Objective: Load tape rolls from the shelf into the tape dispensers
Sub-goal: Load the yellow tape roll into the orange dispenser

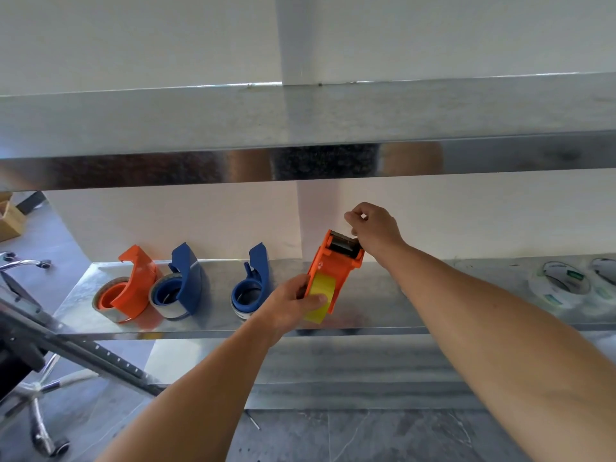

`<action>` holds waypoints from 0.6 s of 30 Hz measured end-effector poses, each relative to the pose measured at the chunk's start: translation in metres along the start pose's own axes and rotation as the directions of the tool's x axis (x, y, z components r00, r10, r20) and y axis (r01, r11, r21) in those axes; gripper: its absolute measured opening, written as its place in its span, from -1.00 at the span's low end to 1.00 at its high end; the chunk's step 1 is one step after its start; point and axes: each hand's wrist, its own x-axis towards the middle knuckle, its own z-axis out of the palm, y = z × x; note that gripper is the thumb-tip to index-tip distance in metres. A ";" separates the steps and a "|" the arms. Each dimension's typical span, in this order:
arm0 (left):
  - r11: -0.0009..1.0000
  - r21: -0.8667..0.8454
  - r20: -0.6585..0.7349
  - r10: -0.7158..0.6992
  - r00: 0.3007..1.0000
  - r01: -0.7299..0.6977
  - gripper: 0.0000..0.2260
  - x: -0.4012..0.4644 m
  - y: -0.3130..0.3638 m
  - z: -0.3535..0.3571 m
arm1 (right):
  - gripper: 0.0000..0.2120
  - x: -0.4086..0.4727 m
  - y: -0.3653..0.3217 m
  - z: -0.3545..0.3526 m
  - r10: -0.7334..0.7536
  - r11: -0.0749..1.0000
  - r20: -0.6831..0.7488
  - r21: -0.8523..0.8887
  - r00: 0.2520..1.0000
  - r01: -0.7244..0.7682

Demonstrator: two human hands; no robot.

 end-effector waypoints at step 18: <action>0.996 -0.063 -0.067 -0.061 0.996 0.057 -0.89 0.001 -0.003 -0.003 | -0.94 0.001 -0.003 -0.011 0.050 0.984 0.125 0.166 0.991 -0.070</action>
